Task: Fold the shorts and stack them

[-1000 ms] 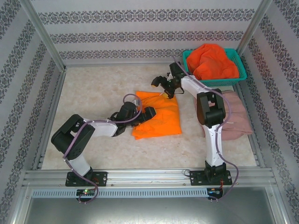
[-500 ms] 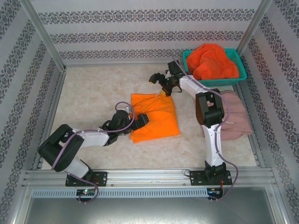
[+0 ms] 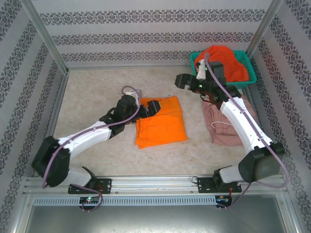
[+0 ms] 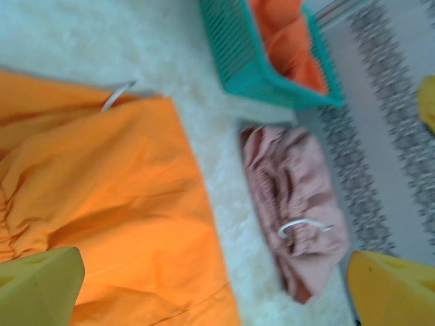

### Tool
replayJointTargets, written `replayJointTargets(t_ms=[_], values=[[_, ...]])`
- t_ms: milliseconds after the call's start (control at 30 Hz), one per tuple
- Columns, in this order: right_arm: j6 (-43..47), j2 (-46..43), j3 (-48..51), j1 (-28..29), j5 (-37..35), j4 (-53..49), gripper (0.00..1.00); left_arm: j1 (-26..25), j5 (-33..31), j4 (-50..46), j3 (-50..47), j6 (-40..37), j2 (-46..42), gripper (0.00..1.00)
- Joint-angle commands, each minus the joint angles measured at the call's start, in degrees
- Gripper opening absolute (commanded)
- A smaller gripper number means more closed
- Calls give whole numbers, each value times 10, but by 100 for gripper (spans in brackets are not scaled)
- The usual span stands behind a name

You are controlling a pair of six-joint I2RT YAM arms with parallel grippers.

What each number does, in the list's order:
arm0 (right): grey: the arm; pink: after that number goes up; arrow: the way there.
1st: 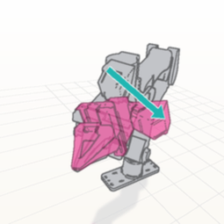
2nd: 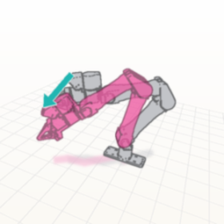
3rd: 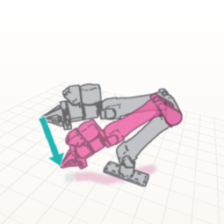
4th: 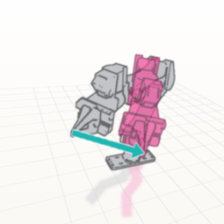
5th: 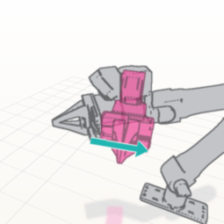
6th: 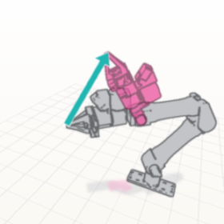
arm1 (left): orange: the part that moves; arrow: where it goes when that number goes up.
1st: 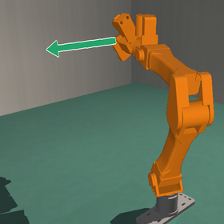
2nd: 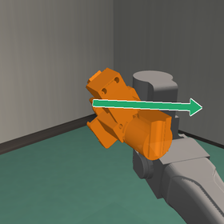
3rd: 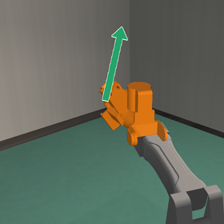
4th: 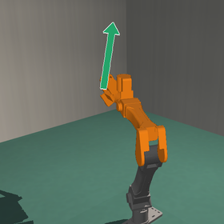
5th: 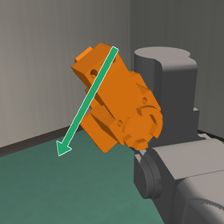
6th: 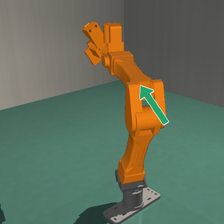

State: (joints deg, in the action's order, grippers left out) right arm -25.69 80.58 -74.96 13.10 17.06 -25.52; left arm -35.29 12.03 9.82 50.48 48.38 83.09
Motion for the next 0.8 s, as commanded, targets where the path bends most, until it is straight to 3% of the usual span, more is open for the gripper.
replayJointTargets(t_ms=[0, 167, 400, 767], values=[[43, 1, 58, -20, -15, -32, 97, -5, 16, 6, 2, -1, 69, 94], [100, 1, 89, -25, 25, -41, 94, 4, 9, 38, -25, 23, 144, 81], [124, 105, 70, -26, 60, -86, 84, 22, 4, 71, -96, 46, 163, 59], [97, 253, 53, -19, 114, -73, 77, 22, 10, 78, -119, 47, 158, 56]])
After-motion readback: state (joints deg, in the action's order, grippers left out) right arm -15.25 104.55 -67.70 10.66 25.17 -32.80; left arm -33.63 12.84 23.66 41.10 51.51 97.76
